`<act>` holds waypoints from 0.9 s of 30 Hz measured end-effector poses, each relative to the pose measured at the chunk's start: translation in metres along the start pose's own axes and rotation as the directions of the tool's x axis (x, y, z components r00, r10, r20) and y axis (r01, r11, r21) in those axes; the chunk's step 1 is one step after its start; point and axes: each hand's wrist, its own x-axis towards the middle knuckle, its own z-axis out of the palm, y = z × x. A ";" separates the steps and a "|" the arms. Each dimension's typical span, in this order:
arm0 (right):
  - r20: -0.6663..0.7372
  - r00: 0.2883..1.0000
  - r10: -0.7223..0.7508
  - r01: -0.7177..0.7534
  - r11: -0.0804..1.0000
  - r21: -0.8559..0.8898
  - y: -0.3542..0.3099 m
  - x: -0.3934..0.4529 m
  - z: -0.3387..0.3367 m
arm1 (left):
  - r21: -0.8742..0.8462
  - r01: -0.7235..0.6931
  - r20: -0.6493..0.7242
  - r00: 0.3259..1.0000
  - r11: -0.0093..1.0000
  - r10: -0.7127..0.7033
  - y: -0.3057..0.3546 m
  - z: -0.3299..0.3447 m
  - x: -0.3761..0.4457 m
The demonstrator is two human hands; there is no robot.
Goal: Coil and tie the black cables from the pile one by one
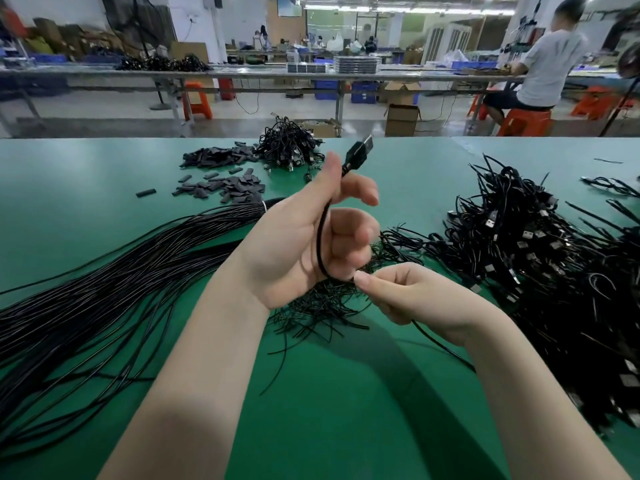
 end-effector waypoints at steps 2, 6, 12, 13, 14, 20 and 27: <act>0.009 1.000 0.000 0.000 1.000 0.031 0.001 0.000 0.000 | -0.020 -0.003 -0.033 0.999 1.000 0.002 0.000 -0.003 0.001; 0.040 0.999 0.024 -0.026 0.999 0.042 0.003 0.000 0.000 | -0.071 -0.020 -0.072 0.997 0.997 0.014 0.006 -0.006 0.000; 0.177 0.981 0.080 -0.097 0.991 0.089 0.007 0.001 0.003 | -0.124 -0.022 -0.094 0.995 0.992 0.011 0.011 -0.008 -0.004; 0.181 0.977 0.109 -0.118 0.992 0.037 0.006 0.001 0.006 | -0.117 -0.008 -0.033 0.999 0.993 0.005 0.011 -0.007 -0.005; 0.146 0.979 0.141 -0.135 0.990 -0.051 0.005 0.001 0.008 | -0.090 0.020 0.054 0.998 0.996 -0.015 0.011 -0.007 -0.007; -0.374 0.928 0.005 -0.054 0.991 -0.121 -0.017 -0.007 -0.006 | 0.575 0.402 0.089 0.835 0.713 -0.543 -0.006 -0.007 -0.006; -0.045 0.973 -0.225 0.228 0.924 0.306 -0.051 -0.026 -0.003 | 0.180 0.153 -0.269 0.958 0.972 -0.101 -0.008 -0.012 0.009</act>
